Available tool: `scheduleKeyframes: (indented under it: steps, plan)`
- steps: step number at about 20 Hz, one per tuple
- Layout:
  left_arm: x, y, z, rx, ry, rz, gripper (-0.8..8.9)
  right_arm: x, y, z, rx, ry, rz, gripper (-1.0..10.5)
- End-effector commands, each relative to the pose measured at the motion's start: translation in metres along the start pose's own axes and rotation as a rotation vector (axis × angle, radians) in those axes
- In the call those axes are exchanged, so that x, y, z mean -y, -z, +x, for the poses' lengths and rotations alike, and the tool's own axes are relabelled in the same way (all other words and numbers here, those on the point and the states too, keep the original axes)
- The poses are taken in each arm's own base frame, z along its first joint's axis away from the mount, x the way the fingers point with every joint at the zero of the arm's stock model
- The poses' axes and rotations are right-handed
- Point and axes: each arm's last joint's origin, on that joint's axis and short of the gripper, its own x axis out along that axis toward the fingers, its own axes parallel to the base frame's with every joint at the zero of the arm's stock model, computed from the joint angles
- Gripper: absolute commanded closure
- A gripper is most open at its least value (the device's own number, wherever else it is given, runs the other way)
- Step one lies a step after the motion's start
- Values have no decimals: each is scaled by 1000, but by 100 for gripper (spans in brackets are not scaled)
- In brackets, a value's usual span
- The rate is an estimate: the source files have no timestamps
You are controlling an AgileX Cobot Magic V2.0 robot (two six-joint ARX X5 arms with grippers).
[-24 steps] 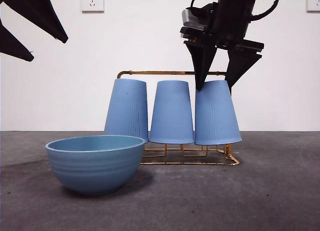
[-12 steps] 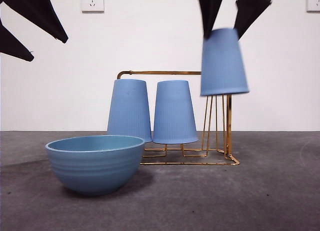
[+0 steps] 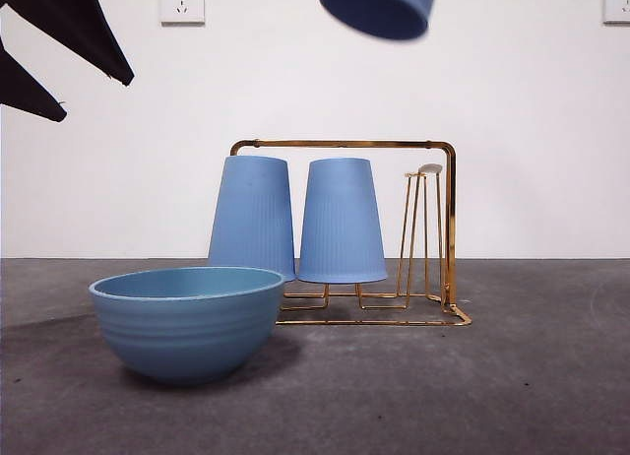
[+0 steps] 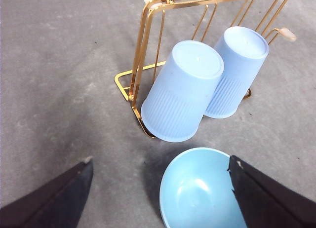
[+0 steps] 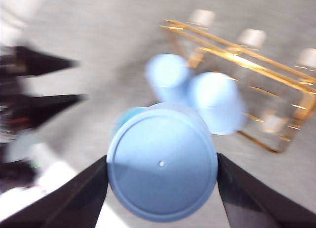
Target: Right arm lift cup from the cupboard, then place it on the right of the bowl
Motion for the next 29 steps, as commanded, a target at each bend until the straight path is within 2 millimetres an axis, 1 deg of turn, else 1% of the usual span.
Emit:
scheduleKeyframes:
  steps: [1,3,5,8,10,12,15,17,19,22,25,29]
  plan:
    - [1,-6,-1,15,2,17,375,-1,16,-3,-80,-14,51,681]
    - [1,-6,-1,13,2,16,375,9,37,-1,-129,-24,101,681]
    - [1,-6,-1,14,2,16,375,22,65,8,-168,-14,143,681]
    - [1,-6,-1,14,3,0,375,40,103,32,-127,-138,208,681]
    - [1,-6,-1,14,4,-30,375,53,119,51,-79,-260,263,681]
    - [3,-6,-1,8,39,-84,375,65,128,72,-47,-362,309,680]
    - [7,-4,-2,-36,207,-179,375,81,134,99,22,-412,343,680]
    - [11,-4,-3,-62,328,-237,375,88,133,114,52,-469,361,679]
    - [13,-3,-4,-84,405,-264,375,94,130,127,62,-511,375,659]
    - [16,0,-3,-123,424,-280,375,103,124,145,50,-548,385,653]
    - [18,4,-3,-170,436,-303,375,109,122,160,17,-594,401,653]
    - [21,6,2,-220,506,-345,375,115,122,167,4,-602,415,653]
